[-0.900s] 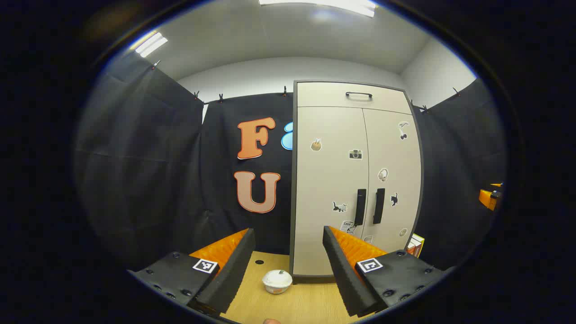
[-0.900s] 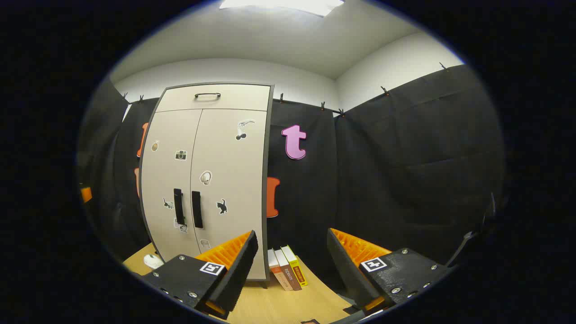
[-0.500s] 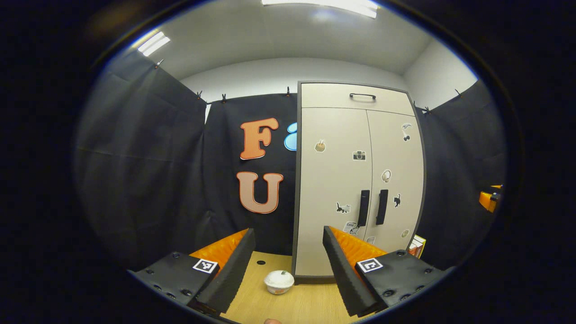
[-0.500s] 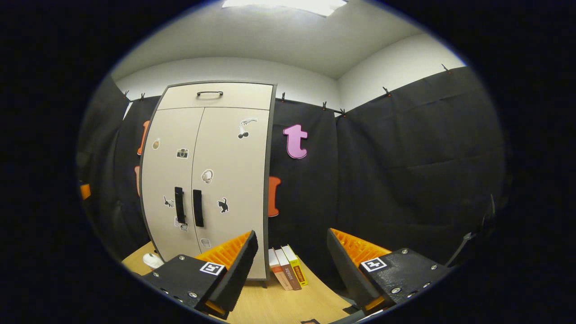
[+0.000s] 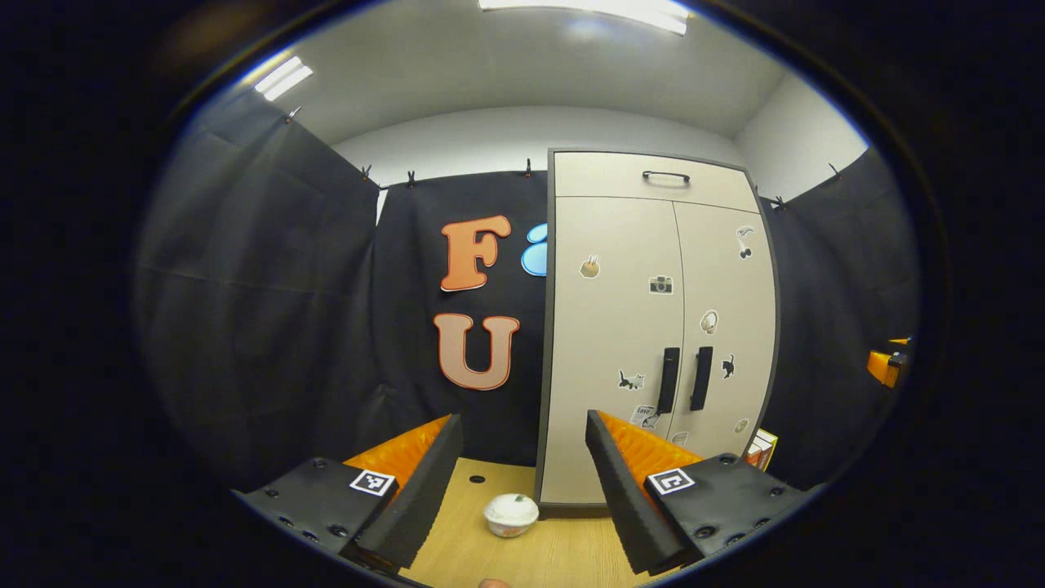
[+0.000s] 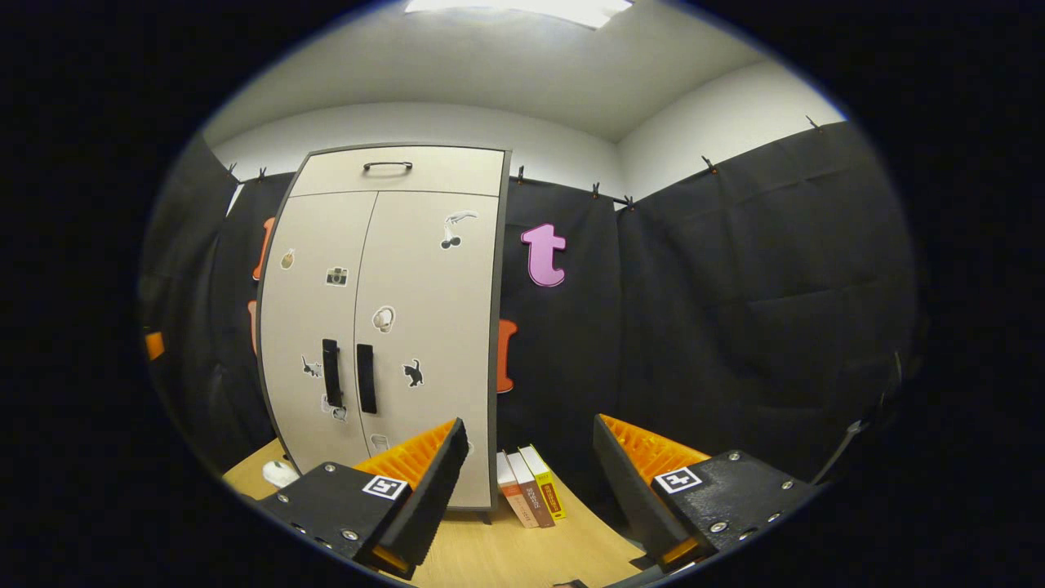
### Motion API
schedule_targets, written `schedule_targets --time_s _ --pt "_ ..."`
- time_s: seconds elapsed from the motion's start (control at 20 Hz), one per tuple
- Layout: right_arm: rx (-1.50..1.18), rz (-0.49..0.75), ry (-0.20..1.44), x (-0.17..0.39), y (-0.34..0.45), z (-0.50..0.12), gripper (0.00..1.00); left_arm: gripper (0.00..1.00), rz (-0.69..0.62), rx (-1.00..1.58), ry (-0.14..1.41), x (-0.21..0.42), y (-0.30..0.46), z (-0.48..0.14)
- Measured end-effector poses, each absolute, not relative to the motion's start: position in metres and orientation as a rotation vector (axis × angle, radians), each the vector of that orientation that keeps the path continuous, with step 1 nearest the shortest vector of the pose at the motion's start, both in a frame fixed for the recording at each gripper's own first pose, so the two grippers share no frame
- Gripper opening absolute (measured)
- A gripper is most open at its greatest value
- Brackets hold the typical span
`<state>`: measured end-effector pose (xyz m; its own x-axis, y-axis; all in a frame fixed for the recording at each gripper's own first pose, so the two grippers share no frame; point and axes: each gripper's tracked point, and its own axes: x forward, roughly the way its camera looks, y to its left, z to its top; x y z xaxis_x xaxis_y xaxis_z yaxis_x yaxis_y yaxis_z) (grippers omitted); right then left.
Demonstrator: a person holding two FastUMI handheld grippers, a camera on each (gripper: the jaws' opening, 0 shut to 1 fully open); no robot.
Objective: Open the right door of the double-door shoe cabinet with the right hand, and open the left door with the left hand.
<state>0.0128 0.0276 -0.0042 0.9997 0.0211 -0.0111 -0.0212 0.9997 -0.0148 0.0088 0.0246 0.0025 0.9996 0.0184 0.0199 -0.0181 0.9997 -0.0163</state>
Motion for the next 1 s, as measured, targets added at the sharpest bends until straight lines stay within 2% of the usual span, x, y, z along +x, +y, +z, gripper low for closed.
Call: schedule_targets --time_s 0.4,1.0 --pt "-0.027 0.078 0.026 0.037 0.075 -0.009 0.94 0.97 0.026 -0.028 -0.006 0.019 0.036 -0.006" --pt "0.001 0.231 0.052 0.091 0.195 -0.025 0.94 0.98 0.039 -0.009 0.015 0.034 0.061 -0.016"
